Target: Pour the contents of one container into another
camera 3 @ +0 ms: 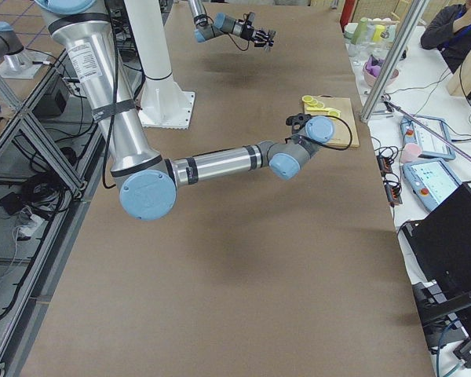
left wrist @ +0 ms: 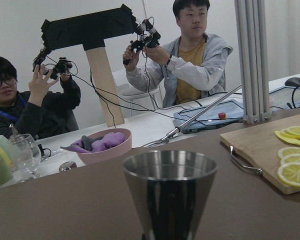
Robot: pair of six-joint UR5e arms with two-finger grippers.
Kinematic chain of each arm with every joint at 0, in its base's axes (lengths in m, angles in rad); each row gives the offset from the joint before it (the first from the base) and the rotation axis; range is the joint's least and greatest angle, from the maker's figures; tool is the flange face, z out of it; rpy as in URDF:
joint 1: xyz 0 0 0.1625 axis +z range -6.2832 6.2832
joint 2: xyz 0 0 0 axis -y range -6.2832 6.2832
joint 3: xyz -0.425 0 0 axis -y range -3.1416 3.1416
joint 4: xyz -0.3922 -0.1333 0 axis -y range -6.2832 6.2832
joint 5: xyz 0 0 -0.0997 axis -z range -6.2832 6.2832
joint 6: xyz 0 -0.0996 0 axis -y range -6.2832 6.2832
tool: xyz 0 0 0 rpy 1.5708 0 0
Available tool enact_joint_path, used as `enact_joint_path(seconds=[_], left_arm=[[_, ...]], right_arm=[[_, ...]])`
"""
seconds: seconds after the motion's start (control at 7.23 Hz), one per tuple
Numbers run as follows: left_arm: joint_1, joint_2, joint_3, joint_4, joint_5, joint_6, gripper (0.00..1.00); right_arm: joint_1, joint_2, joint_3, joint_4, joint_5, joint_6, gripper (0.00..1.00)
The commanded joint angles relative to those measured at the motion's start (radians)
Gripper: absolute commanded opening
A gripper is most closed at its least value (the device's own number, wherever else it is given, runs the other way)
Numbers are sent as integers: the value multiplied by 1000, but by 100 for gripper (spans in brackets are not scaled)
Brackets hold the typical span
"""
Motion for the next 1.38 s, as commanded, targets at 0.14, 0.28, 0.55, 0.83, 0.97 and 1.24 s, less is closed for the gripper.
enact_joint_path(seconds=[0.14, 0.28, 0.55, 0.83, 0.97, 1.24], left_arm=[[2, 47, 95, -152, 7, -2, 0], [2, 43, 151, -187, 72, -1, 0], [5, 43, 199, -220, 79, -1, 0], [4, 36, 241, -208, 80, 1, 0], [5, 35, 230, -173, 91, 1, 0], [8, 36, 178, -107, 154, -15, 0]], right_arm=[[-2, -13, -103, 307, -4, 206, 0], [-5, -26, -111, 381, -9, 275, 0], [-43, -55, -116, 501, -52, 368, 0], [-112, -77, -117, 642, -133, 507, 0], [-146, -85, -117, 685, -173, 556, 0], [-204, -115, -116, 794, -230, 670, 0]])
